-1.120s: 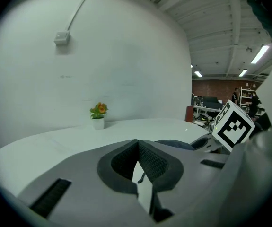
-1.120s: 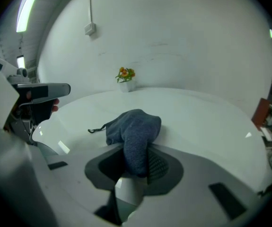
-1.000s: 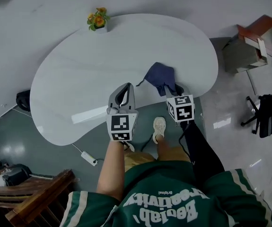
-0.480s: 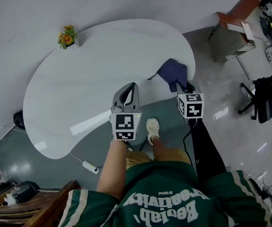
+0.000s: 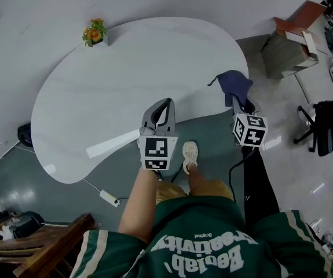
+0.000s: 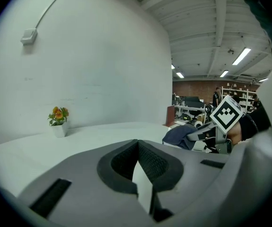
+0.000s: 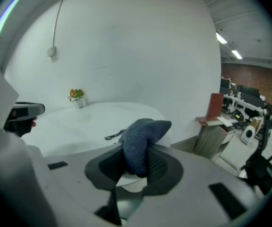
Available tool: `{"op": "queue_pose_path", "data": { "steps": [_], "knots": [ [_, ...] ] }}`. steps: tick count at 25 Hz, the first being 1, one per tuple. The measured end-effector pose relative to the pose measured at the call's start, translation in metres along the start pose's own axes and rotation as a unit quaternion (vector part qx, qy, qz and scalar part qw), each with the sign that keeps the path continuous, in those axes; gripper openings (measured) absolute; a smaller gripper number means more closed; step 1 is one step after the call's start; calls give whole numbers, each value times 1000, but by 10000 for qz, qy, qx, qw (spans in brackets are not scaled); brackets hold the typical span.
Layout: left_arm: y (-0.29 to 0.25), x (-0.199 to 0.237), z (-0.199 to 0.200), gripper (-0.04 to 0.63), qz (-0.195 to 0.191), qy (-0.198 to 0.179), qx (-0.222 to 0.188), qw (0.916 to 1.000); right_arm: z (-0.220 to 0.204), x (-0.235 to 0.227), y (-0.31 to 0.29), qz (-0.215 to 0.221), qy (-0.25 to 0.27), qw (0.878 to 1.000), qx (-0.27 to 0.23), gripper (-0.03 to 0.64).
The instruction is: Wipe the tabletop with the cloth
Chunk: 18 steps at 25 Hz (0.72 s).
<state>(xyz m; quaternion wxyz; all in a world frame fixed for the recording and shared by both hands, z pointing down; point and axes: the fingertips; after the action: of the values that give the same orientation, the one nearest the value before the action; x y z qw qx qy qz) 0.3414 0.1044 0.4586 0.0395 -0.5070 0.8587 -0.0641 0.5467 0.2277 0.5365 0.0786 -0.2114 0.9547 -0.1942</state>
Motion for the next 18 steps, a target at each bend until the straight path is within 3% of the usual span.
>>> {"op": "queue_pose_path", "data": {
  "steps": [8,18],
  "knots": [
    [87,79,-4,0,655,48,-31,9978,22,175,9,1533,133,9874,-359,91],
    [286,225,-23,0,1748,73,8,9846,-1,464,61,3120,320,9491,-297,91]
  ]
}}
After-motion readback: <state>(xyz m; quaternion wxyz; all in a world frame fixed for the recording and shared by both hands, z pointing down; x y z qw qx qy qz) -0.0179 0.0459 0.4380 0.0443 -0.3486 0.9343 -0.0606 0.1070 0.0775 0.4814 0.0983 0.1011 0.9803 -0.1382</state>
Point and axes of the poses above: the fingertips, and each gripper's own axes: y backward along the fingers, x to its left, z out of its top, and after that the axes turned 14 degrees about -x, right-handed
